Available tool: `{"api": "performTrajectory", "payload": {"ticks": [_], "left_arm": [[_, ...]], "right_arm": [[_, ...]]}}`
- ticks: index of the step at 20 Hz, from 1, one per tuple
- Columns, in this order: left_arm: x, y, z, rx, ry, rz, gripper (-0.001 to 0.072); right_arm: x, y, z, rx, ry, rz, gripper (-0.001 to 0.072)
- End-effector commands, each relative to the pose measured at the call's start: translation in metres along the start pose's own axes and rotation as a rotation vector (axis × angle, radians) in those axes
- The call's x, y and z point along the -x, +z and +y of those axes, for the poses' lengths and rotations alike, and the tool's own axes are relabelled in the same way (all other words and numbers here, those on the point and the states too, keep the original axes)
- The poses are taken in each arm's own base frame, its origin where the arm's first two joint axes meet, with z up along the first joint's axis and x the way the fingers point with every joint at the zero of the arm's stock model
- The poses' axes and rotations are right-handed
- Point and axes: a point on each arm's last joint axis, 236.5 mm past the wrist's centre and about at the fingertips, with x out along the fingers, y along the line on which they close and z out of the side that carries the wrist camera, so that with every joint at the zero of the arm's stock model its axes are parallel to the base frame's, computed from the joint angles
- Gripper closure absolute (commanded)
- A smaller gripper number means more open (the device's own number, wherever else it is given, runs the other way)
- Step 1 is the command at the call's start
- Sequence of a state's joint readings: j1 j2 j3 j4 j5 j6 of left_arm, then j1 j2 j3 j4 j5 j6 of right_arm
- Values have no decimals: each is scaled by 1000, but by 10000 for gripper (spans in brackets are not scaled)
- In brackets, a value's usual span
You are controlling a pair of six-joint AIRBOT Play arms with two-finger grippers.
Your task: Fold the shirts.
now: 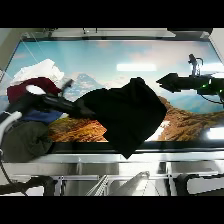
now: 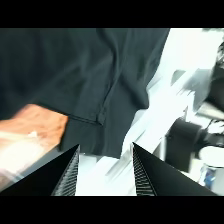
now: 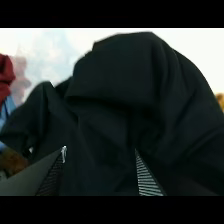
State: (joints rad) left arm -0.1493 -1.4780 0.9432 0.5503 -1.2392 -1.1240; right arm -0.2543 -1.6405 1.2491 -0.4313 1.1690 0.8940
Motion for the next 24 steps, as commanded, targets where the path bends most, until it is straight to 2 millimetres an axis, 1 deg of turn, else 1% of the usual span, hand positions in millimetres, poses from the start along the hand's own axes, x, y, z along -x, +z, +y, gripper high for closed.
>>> {"api": "performTrajectory", "payload": {"ticks": [1, 2, 4, 6, 7, 9, 12, 13, 15, 18, 20, 22, 24], "left_arm": [[-70, -28, -6, -14, 92, 36, 363], [-87, -36, -11, -15, 103, 68, 363], [-110, -48, -19, -16, 109, 124, 363], [-127, -54, -24, -14, 121, 161, 364], [-132, -56, -24, -15, 133, 182, 363], [-134, -62, -18, -5, 180, 224, 363], [-123, -72, -10, 19, 238, 288, 363], [-121, -77, -9, 33, 250, 310, 363], [-123, -80, -11, 33, 250, 316, 363], [-134, -69, -13, 2, 258, 249, 363], [-139, -54, -12, -10, 262, 182, 363], [-140, -39, -11, -14, 265, 120, 363], [-136, -27, -7, -4, 267, 82, 363]], "right_arm": [[-4, -13, 3, 12, 2, 52, 204], [-6, -15, 5, 14, 8, 61, 205], [-6, -17, 7, 15, 16, 71, 205], [-6, -20, 9, 15, 26, 84, 206], [-5, -21, 10, 15, 30, 88, 206], [-5, -23, 12, 15, 35, 96, 206], [-5, -23, 12, 23, 36, 96, 206], [-5, -23, 12, 23, 36, 96, 206], [-5, -23, 12, 25, 36, 96, 206], [-5, -23, 12, 26, 36, 96, 206], [-5, -23, 12, 26, 36, 96, 206], [-5, -23, 12, 26, 36, 96, 206], [-5, -23, 12, 26, 36, 96, 206]]}}
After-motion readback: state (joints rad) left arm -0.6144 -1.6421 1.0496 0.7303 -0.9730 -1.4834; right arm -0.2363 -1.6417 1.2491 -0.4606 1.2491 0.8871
